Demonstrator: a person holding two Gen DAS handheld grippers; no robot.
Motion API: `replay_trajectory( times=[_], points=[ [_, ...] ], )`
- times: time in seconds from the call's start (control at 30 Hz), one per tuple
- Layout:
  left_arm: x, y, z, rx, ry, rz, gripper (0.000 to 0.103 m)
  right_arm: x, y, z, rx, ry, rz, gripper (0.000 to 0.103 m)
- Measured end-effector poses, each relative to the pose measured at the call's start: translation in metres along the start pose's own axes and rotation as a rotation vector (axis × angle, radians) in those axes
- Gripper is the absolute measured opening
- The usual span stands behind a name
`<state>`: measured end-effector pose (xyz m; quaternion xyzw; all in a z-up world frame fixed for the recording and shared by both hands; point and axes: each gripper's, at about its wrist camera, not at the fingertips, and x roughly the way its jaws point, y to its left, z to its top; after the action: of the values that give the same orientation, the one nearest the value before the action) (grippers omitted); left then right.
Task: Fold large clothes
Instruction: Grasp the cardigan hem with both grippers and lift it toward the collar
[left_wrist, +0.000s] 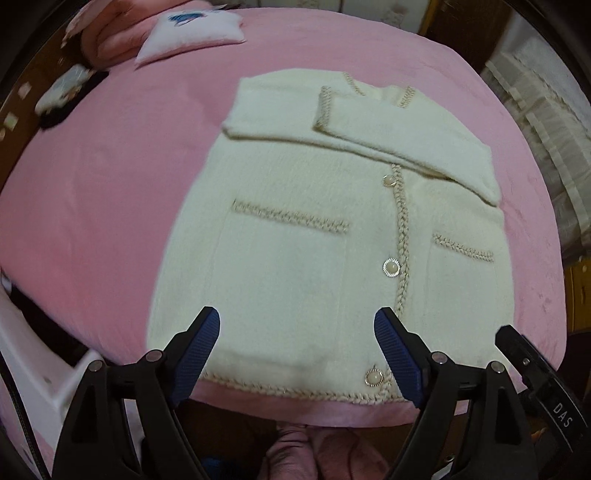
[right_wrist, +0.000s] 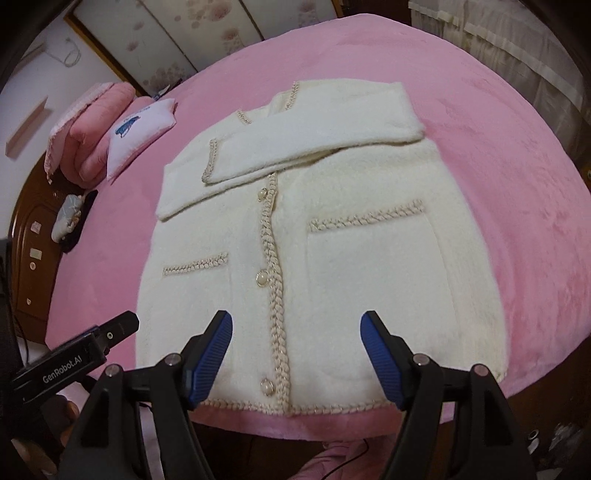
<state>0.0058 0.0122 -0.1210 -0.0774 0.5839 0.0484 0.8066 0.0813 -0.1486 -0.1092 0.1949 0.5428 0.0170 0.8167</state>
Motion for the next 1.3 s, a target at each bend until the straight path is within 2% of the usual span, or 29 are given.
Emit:
replay_trajectory(
  times=[0.2,0.43,0.5,0.63,0.77,0.93,1.03,1.1,1.23,1.3],
  points=[
    [0.021,0.026,-0.054,-0.164,-0.003,-0.001,0.085,0.002,-0.043,-0.044,0.108,-0.014,0.050,0.072],
    [0.056,0.057,-0.119,-0.390,0.016,0.007,0.085,0.024,-0.102,-0.095,0.308,0.032,0.096,0.072],
    [0.063,0.064,-0.131,-0.424,0.004,0.009,0.085,0.030,-0.111,-0.103,0.325,0.041,0.106,0.072],
    [0.082,0.083,-0.155,-0.506,-0.040,0.011,0.085,0.042,-0.126,-0.114,0.313,0.003,0.108,0.072],
    [0.098,0.107,-0.174,-0.641,-0.100,0.010,0.085,0.058,-0.148,-0.120,0.350,-0.013,0.102,0.072],
    [0.107,0.135,-0.184,-0.706,-0.189,0.033,0.085,0.070,-0.165,-0.120,0.366,-0.070,0.091,0.072],
    [0.100,0.152,-0.186,-0.735,-0.288,0.043,0.085,0.069,-0.165,-0.115,0.322,-0.114,0.079,0.072],
    [0.097,0.167,-0.181,-0.757,-0.333,0.077,0.085,0.067,-0.162,-0.110,0.287,-0.149,0.064,0.072],
    [0.107,0.190,-0.160,-0.783,-0.297,0.050,0.084,0.068,-0.158,-0.096,0.217,-0.185,0.042,0.072],
    [0.110,0.196,-0.152,-0.813,-0.269,0.010,0.072,0.071,-0.159,-0.089,0.217,-0.186,0.046,0.069]
  ],
)
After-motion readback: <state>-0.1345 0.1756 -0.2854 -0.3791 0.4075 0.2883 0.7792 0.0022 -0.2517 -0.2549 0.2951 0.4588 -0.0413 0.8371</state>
